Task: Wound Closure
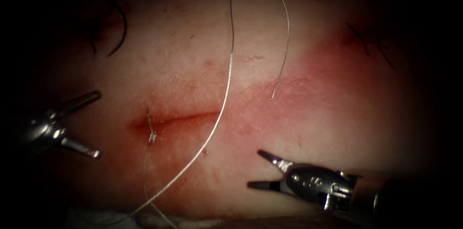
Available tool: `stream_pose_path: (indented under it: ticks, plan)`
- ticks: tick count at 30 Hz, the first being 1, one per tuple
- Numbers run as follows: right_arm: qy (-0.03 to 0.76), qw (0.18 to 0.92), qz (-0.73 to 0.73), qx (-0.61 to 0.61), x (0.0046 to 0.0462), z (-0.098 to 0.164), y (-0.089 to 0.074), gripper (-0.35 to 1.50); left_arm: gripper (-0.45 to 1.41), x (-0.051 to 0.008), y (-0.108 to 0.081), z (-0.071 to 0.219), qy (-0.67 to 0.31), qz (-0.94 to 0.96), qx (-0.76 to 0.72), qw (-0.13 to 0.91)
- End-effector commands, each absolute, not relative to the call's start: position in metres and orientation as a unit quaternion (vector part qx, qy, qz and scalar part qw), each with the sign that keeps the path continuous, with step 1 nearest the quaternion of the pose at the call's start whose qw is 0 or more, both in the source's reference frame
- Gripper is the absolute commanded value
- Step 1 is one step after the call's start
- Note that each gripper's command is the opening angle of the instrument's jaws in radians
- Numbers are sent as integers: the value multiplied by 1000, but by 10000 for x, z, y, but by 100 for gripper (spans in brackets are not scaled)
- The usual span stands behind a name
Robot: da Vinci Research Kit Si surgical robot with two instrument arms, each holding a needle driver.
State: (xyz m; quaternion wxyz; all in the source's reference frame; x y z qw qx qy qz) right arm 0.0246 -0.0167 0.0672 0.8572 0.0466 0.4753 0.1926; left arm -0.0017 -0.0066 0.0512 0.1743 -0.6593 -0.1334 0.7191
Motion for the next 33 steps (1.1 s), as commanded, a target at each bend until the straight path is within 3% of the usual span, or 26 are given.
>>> stream_pose_path:
  ticks: [1, 6, 17, 26, 31, 33]
  plan:
    - [476, 857, 192, 49, 253, 677, -174, 148, 71, -22, -72, 519, -134, 718, -660, 174]
    - [478, 855, 195, 51, 253, 678, -174, 148, 44, -73, -130, 492, -132, 695, -689, 154]
    - [478, 854, 196, 53, 250, 677, -174, 148, 36, -152, -182, 567, -160, 719, -671, 89]
    - [480, 854, 196, 52, 249, 676, -176, 148, 42, -121, -173, 692, -142, 801, -578, 64]
    - [480, 854, 196, 53, 249, 675, -177, 148, 69, -90, -174, 728, -155, 837, -523, 29]
    - [480, 854, 196, 52, 249, 676, -177, 148, 69, -83, -184, 732, -168, 836, -521, 19]
